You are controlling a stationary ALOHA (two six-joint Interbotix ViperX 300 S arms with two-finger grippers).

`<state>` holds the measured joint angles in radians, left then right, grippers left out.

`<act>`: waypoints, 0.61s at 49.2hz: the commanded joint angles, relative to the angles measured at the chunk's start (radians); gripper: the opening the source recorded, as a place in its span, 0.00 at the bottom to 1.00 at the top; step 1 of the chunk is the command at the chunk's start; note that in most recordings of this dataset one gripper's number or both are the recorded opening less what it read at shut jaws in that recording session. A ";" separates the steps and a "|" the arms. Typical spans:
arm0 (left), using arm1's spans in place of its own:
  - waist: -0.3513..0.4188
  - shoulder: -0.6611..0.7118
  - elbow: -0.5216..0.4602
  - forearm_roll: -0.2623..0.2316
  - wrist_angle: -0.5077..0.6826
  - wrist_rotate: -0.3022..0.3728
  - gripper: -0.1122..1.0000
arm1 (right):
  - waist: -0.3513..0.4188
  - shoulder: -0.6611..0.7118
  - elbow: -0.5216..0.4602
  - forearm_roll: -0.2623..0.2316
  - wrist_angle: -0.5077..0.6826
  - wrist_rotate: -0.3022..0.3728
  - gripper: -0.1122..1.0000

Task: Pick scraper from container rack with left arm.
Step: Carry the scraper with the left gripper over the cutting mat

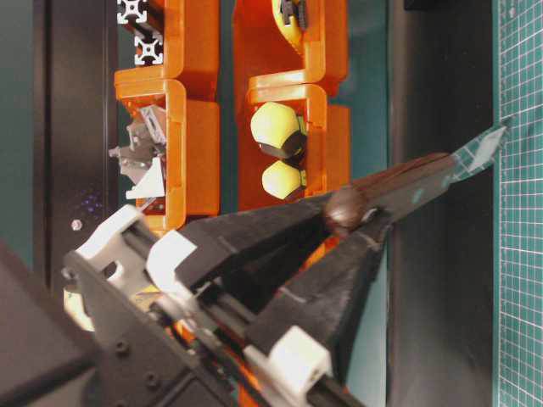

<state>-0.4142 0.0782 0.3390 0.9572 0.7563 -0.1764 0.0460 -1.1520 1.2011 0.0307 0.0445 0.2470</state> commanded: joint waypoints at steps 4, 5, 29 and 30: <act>0.003 -0.014 -0.014 0.003 -0.011 -0.002 0.28 | 0.000 0.005 -0.032 0.002 0.008 0.011 0.11; 0.003 -0.014 -0.014 0.005 -0.011 -0.002 0.28 | 0.000 0.005 -0.032 0.002 0.008 0.011 0.11; -0.009 0.011 -0.064 0.005 -0.028 -0.005 0.28 | 0.000 0.005 -0.032 0.003 0.009 0.012 0.11; -0.009 0.009 -0.061 0.005 -0.028 -0.006 0.28 | -0.002 0.005 -0.032 0.003 0.009 0.012 0.11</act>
<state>-0.4203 0.1058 0.3022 0.9572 0.7317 -0.1779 0.0460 -1.1536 1.2011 0.0307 0.0522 0.2577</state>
